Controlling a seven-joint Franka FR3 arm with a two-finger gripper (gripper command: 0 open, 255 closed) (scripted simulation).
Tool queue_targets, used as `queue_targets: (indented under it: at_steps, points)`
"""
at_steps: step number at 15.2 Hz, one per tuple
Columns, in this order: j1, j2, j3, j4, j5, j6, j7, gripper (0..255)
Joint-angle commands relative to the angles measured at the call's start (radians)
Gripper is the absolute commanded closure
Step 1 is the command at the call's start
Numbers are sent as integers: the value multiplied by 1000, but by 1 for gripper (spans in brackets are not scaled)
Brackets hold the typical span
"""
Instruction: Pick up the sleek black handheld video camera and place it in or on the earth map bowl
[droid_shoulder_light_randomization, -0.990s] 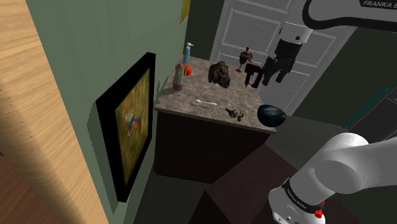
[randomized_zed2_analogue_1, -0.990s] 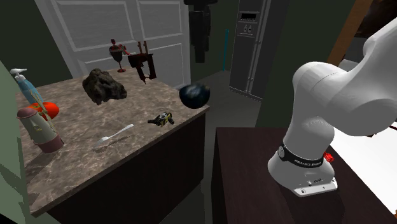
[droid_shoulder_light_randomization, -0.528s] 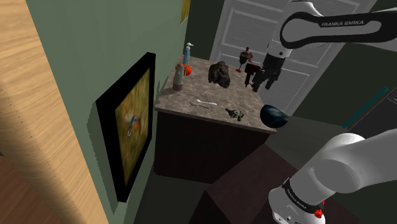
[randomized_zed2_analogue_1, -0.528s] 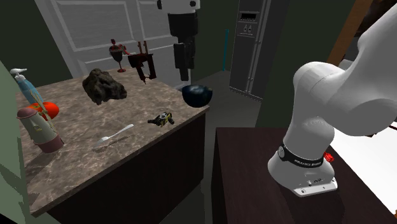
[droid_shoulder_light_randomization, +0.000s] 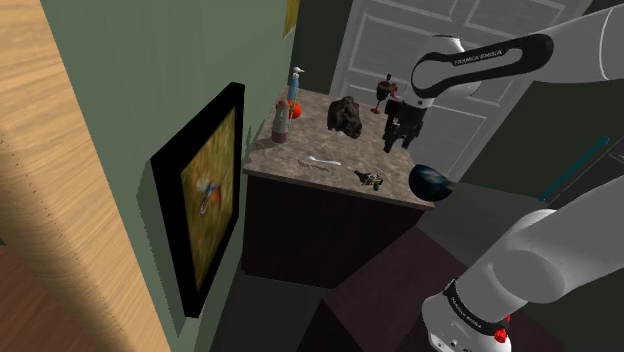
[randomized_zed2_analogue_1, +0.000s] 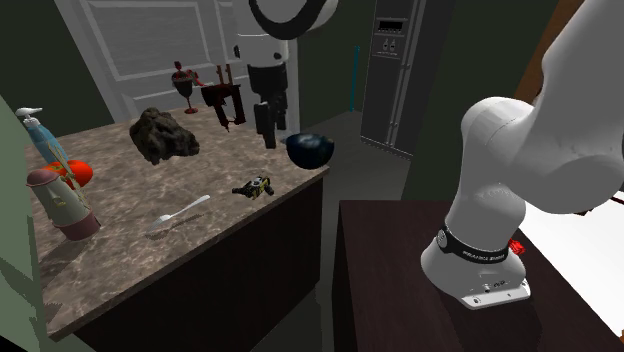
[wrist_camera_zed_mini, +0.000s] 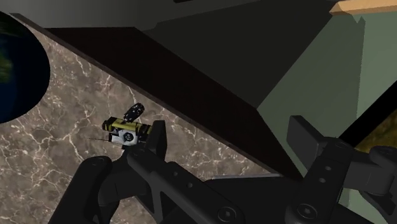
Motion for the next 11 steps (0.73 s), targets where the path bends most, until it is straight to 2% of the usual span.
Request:
queue_targets:
  at_steps: [1, 6, 11]
  points:
    - [0, 80, -22, 22, 19, 60, -33, 0]
    - [-9, 275, -59, 100, 96, 172, -127, 0]
    - [-42, 478, -62, 213, 200, 250, -229, 0]
